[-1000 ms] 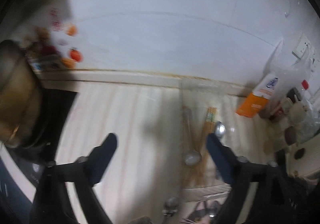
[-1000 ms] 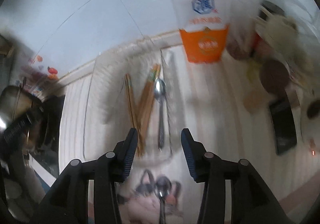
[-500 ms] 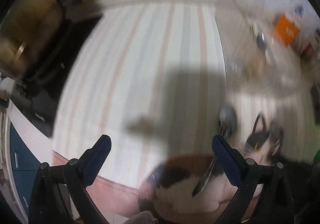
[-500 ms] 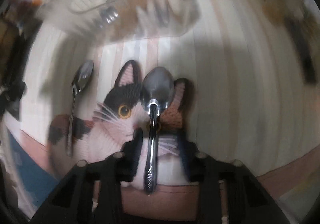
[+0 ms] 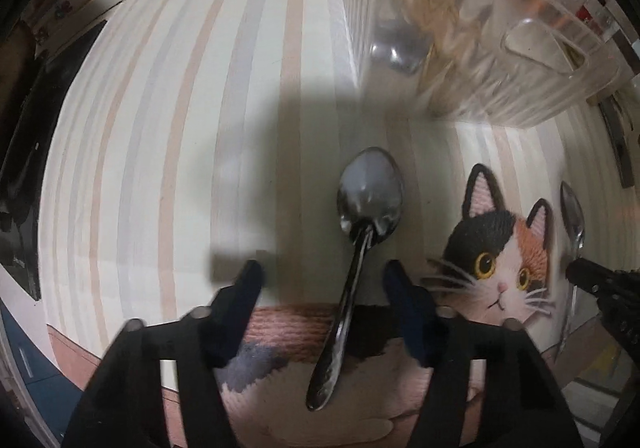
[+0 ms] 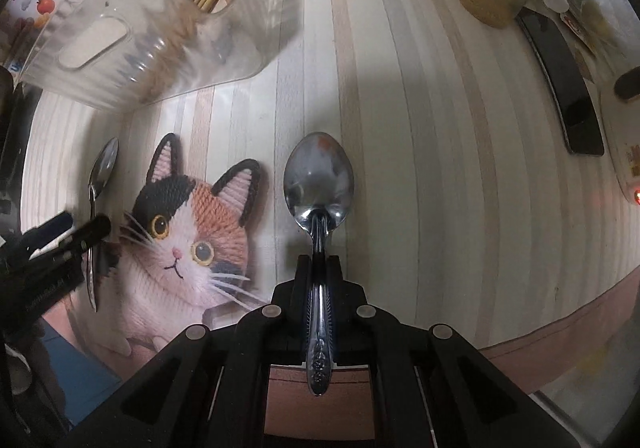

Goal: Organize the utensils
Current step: 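Grasp another spoon from the cat pad with each tool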

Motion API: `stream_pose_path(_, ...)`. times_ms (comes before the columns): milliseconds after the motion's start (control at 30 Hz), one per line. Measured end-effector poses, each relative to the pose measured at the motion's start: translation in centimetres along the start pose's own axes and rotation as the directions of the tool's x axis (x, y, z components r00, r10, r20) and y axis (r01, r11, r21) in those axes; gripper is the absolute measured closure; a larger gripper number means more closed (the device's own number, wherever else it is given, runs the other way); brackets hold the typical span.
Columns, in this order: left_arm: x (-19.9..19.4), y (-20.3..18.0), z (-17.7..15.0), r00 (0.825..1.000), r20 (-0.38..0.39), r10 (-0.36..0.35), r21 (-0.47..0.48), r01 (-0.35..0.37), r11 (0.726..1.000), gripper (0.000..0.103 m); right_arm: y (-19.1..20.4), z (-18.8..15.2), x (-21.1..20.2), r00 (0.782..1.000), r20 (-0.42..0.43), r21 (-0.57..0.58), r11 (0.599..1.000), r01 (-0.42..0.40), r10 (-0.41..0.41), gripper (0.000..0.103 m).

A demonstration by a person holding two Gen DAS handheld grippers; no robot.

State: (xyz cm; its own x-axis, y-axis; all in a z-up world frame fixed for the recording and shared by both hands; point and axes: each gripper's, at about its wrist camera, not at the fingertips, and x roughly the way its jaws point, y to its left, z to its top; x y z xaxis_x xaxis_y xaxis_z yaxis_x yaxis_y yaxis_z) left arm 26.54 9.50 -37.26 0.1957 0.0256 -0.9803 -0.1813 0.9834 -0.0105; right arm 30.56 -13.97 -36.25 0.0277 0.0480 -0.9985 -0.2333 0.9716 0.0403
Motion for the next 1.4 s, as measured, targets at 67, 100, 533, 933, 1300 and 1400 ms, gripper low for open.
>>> stream_pose_path(67,-0.2,-0.1,0.3,1.000,0.007,0.000,-0.002,0.000,1.000,0.068,-0.1,0.0,0.0,1.000,0.004,-0.004,1.000,0.005,-0.005,0.096)
stream_pose_path(100,-0.4,0.0,0.4,1.000,0.007,-0.001,-0.007,0.001,1.000,0.072,-0.1,0.2,-0.1,1.000,0.005,-0.005,1.000,0.007,-0.007,0.096)
stream_pose_path(533,-0.9,0.9,-2.5,0.999,-0.029,-0.018,-0.092,0.015,0.996,0.099,2.0,-1.3,0.2,1.000,-0.010,-0.041,0.999,-0.003,0.003,0.096)
stream_pose_path(933,-0.7,1.1,-1.9,0.999,-0.042,-0.011,-0.081,0.007,0.997,0.095,1.6,-0.4,0.3,1.000,-0.012,-0.036,0.999,-0.014,0.013,0.096)
stream_pose_path(1300,-1.3,1.2,-2.6,1.000,-0.016,0.016,-0.102,-0.018,0.995,0.099,1.2,-0.9,-0.2,0.999,0.036,-0.006,0.999,-0.032,0.032,0.096)
stream_pose_path(1400,-2.4,2.0,-2.8,1.000,0.006,0.012,-0.129,-0.012,0.992,0.099,0.7,-0.9,-1.3,0.997,0.063,-0.001,0.999,-0.051,0.051,0.096)
